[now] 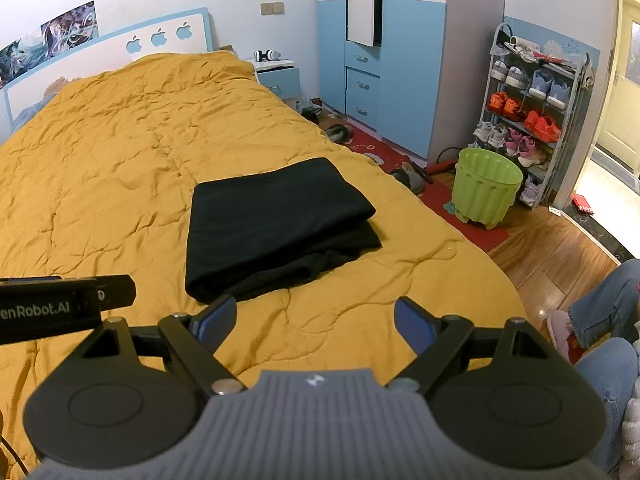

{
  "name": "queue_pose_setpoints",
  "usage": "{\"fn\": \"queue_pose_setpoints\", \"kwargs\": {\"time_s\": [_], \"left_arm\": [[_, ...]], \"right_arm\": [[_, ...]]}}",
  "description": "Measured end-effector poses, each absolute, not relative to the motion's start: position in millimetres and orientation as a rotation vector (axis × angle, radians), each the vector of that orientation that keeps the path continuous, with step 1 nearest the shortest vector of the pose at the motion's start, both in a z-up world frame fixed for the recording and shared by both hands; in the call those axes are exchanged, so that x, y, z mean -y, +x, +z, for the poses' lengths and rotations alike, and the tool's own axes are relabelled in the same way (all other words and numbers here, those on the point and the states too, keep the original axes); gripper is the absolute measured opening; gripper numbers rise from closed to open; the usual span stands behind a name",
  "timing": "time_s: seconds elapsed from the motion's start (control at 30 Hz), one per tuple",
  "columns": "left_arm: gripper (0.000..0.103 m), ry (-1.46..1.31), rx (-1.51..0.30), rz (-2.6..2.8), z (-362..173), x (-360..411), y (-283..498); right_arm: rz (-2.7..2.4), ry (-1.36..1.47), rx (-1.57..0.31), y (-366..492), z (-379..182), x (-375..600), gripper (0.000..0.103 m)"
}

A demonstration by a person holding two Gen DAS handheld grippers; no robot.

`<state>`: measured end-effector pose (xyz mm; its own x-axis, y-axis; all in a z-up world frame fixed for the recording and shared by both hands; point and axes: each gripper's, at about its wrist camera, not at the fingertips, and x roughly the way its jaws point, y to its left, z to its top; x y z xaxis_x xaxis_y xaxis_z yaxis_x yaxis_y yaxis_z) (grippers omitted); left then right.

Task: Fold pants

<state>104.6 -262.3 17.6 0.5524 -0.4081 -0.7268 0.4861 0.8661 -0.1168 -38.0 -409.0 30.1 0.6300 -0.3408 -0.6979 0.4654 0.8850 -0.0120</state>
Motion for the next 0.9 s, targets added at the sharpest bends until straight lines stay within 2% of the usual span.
{"fn": "queue_pose_setpoints", "kwargs": {"time_s": [0.9], "left_arm": [[0.092,0.094,-0.828,-0.534,16.0,262.0,104.6]], "right_arm": [[-0.463,0.173,-0.762,-38.2,28.5,407.3,0.082]]}}
